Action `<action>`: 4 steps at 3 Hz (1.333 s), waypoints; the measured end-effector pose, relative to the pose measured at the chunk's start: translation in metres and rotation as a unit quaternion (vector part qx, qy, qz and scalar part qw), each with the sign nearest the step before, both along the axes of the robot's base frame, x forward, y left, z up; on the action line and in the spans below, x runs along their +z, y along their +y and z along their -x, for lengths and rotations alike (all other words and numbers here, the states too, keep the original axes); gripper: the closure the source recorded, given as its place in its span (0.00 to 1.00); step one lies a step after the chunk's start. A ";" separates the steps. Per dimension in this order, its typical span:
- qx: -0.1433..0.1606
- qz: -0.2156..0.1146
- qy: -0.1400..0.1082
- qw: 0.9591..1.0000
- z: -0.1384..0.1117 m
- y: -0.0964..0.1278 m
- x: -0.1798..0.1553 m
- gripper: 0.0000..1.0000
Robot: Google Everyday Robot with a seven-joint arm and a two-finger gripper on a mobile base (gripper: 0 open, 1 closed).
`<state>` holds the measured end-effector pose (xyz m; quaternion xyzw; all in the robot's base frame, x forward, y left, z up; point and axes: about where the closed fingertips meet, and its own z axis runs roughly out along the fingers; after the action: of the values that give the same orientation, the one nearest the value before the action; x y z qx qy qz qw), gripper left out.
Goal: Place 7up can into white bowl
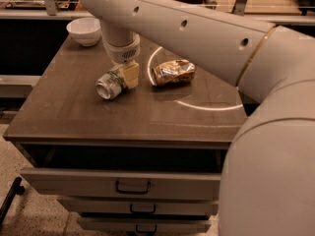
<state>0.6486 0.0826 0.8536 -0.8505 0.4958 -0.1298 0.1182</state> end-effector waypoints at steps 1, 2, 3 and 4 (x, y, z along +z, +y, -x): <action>0.004 -0.004 0.001 1.000 0.000 0.001 0.000 0.55; 0.007 -0.022 0.006 1.000 -0.001 0.001 0.001 0.79; -0.020 -0.063 0.022 0.998 -0.010 -0.006 0.007 0.99; -0.049 -0.103 -0.006 0.993 -0.034 -0.009 0.036 1.00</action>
Offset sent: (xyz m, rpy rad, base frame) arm 0.0018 0.0003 0.0068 0.1036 0.0247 0.0196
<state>0.6822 0.0732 0.8898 -0.8080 0.5466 -0.0885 0.2014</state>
